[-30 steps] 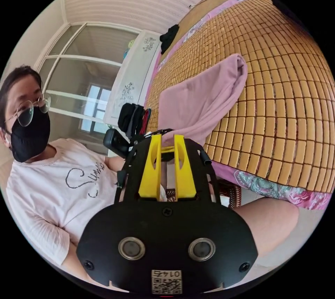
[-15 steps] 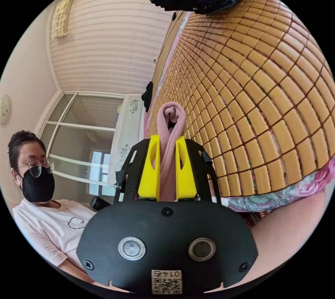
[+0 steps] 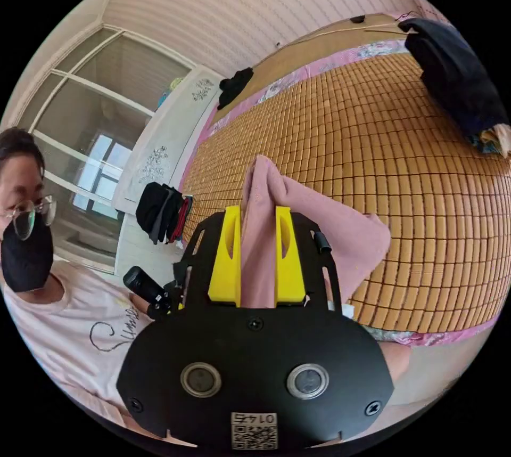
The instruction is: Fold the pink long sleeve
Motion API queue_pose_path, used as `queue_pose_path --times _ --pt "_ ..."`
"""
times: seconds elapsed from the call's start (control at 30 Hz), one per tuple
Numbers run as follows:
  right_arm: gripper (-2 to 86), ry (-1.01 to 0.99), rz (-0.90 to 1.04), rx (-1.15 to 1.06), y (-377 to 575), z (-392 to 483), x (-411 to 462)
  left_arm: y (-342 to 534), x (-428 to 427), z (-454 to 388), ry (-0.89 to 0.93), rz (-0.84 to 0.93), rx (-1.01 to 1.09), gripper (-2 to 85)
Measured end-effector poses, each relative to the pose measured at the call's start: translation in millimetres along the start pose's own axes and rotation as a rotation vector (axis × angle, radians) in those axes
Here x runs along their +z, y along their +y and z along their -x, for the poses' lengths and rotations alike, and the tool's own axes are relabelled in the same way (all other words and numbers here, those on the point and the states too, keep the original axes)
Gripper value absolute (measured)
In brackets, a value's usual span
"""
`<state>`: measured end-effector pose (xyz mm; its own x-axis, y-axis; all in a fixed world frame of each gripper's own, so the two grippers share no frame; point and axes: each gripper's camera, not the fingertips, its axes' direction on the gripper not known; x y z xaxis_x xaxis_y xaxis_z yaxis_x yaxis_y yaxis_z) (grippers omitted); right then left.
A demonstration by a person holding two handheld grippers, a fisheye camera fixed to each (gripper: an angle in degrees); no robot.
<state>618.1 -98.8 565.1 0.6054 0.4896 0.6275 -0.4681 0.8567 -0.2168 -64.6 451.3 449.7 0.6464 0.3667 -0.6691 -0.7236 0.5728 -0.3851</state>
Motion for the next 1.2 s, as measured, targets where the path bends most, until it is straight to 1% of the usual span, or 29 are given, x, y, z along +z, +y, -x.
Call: queue_pose_path --times 0.07,0.13,0.17,0.2,0.27,0.33,0.37,0.5,0.7,0.77,0.83,0.97,1.03,1.1,1.17,1.2 --pt "13.2 0.093 0.127 -0.033 -25 20 72 26 -25 37 -0.181 0.045 -0.196 4.4" --pt "13.3 0.173 0.171 -0.053 -37 30 109 45 -43 65 -0.261 0.092 -0.322 4.6" --pt "12.6 0.2 0.177 -0.061 -41 37 122 57 -57 79 -0.286 0.095 -0.39 4.7" --pt "12.2 0.196 0.173 -0.068 -43 41 126 62 -63 84 -0.292 0.089 -0.414 5.0" --pt "8.6 0.133 0.119 -0.105 -44 55 123 76 -79 95 -0.3 0.08 -0.476 5.7" --pt "4.5 0.134 0.087 -0.128 -43 63 116 82 -82 96 -0.314 0.087 -0.497 5.5" --pt "2.4 0.165 0.082 -0.144 -42 67 114 84 -84 95 -0.325 0.098 -0.506 5.3" --pt "0.4 0.268 0.16 -0.186 -45 69 137 86 -96 89 -0.369 0.073 -0.515 5.0" --pt "-0.4 0.383 0.27 -0.23 -74 82 210 82 -114 82 -0.529 0.061 -0.527 5.0" --pt "-0.7 0.4 0.302 -0.245 -80 81 235 87 -113 86 -0.488 0.028 -0.576 5.0" --pt "-0.8 0.386 0.282 -0.255 -81 79 244 84 -103 90 -0.445 0.019 -0.591 4.9" --pt "-0.9 0.324 0.277 -0.217 -85 73 243 44 -72 96 -0.404 -0.013 -0.475 5.1" --pt "-0.9 0.311 0.267 -0.198 -85 72 234 28 -58 100 -0.434 -0.02 -0.414 4.9" --pt "-0.8 0.314 0.253 -0.19 -83 68 225 20 -33 110 -0.472 0.055 -0.388 4.5" --pt "-0.8 0.282 0.24 -0.177 -79 57 223 25 4 123 -0.481 0.202 -0.401 2.2" --pt "-0.8 0.265 0.239 -0.173 -79 54 223 28 11 125 -0.476 0.224 -0.403 1.3"
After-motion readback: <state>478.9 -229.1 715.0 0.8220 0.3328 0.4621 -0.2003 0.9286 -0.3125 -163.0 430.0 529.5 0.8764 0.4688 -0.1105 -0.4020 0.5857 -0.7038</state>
